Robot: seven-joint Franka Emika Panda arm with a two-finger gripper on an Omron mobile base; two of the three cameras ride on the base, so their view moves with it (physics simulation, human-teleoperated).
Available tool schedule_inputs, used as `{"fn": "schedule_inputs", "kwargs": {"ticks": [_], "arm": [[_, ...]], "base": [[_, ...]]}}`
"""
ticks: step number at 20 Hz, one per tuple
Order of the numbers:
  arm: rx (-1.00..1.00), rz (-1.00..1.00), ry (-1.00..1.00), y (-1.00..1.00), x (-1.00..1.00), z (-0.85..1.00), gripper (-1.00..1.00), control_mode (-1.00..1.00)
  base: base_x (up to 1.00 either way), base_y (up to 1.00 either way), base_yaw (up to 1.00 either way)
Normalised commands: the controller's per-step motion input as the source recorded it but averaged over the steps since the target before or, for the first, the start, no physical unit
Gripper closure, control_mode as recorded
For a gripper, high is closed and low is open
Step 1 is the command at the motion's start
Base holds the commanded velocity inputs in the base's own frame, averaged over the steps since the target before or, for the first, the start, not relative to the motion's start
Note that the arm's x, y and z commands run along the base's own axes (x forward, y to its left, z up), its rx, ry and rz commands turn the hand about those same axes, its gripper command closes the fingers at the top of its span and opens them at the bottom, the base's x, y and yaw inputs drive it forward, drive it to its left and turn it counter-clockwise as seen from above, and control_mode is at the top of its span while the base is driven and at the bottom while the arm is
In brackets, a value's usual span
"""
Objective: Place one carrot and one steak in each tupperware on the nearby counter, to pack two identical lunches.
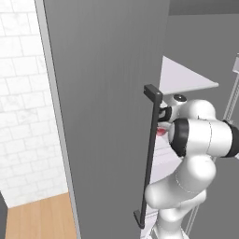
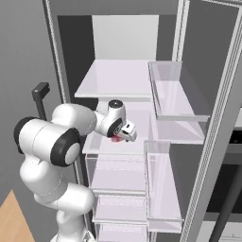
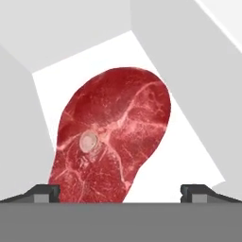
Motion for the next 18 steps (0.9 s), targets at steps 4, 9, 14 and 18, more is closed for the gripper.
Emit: {"fn": "schedule_inputs", "kwargs": {"ticks": [4,9,14,18], "arm": [[-0.05,0.00,0.00,-0.57,-0.69,-0.22,-1.00,-1.00],[0.05,0.00,-0.07,0.01,-0.32,0.14,-1.00,-1.00],[0.23,0.00,-0.01,0.06,-0.12,0.58,-1.00,-1.00],[0.24,0.00,0.00,0.08,-0.18,0.16,-1.00,-1.00]], "base": [[0.00,0.00,0.00],[0.00,0.00,0.00],[0.00,0.00,0.00],[0.00,0.00,0.00]]}}
